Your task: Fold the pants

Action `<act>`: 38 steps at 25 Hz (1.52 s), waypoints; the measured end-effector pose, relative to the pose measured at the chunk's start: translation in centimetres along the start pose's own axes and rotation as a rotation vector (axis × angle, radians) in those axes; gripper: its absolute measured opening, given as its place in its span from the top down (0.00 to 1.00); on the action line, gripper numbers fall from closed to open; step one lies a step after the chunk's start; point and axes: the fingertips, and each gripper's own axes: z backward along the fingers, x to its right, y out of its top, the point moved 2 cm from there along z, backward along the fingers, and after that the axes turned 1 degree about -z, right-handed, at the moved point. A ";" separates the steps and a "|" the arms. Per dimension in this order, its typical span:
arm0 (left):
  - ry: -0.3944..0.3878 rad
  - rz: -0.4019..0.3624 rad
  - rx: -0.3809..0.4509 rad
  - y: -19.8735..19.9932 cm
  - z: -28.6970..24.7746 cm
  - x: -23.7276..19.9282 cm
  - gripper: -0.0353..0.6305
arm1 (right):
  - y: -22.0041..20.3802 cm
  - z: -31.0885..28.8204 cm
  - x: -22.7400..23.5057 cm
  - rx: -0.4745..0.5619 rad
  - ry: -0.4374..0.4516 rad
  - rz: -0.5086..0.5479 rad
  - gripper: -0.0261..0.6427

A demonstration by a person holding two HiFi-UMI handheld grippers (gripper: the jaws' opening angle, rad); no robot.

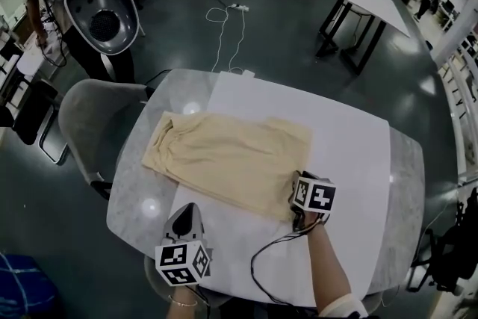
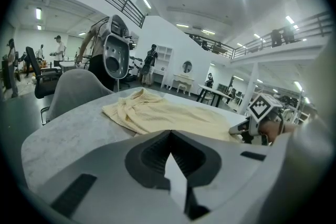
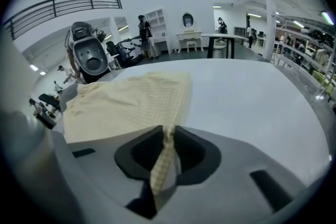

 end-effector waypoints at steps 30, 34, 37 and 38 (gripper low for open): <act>-0.123 -0.051 -0.027 0.5 0.8 10.8 0.95 | -0.5 12.3 8.4 0.046 0.082 -0.056 0.94; -0.123 -0.063 -0.023 0.8 0.9 10.2 0.95 | 1.8 12.7 5.1 0.086 0.165 -0.091 0.94; -0.113 -0.067 -0.017 1.5 1.1 8.8 0.95 | 4.0 12.8 1.9 0.109 0.208 -0.078 0.94; -0.108 -0.067 -0.014 1.8 1.3 8.2 0.95 | 4.7 12.8 0.6 0.113 0.221 -0.070 0.94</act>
